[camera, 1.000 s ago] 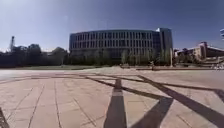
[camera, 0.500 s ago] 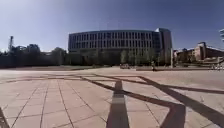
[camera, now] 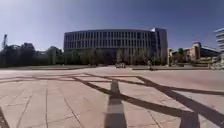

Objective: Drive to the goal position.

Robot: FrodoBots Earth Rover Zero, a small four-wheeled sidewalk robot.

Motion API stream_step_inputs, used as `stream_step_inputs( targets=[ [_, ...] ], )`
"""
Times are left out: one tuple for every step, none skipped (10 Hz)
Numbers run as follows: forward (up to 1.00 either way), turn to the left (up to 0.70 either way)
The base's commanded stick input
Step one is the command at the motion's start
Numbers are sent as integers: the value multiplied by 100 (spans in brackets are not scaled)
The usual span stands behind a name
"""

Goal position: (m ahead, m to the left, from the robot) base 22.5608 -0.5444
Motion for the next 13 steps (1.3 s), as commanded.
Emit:
stream_step_inputs(
  targets=[
    [70, 0],
    [70, 0],
    [70, 0],
    [70, 0],
    [70, 0],
    [70, 0],
    [70, 0],
    [70, 0],
    [70, 0],
    [70, 0],
    [70, 0],
    [70, 0],
    [70, 0]
  ],
)
